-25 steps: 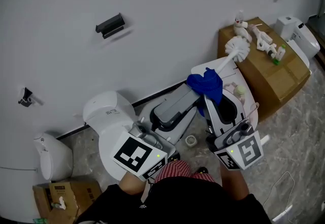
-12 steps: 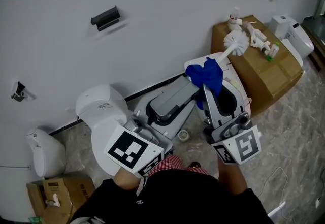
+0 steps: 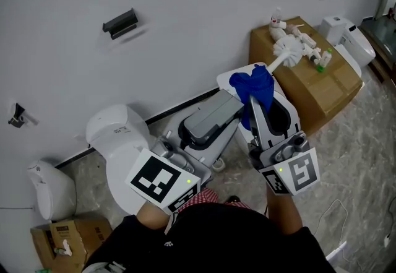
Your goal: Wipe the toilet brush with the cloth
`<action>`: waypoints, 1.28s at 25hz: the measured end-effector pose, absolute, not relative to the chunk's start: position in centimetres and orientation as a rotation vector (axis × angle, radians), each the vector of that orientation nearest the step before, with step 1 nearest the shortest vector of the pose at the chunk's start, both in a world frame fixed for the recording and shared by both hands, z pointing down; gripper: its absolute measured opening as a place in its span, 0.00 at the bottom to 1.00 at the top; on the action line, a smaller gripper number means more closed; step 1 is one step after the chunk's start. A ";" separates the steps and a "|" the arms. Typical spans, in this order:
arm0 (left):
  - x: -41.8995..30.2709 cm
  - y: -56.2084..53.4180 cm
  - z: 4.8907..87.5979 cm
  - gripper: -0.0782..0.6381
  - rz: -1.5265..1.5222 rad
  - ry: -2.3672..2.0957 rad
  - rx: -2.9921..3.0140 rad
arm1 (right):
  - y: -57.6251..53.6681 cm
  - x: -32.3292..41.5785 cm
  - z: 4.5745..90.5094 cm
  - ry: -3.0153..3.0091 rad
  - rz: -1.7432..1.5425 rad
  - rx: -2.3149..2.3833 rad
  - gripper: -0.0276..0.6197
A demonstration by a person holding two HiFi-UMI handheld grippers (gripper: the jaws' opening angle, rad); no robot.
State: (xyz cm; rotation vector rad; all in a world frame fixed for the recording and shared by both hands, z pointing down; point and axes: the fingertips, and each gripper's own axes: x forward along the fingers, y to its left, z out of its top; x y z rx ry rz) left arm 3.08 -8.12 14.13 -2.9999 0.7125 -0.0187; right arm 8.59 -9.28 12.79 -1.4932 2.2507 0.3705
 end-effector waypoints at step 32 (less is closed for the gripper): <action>4.4 -5.5 15.1 0.34 -0.033 0.655 -3.024 | -9.0 13.3 14.1 2.209 0.347 -1.664 0.14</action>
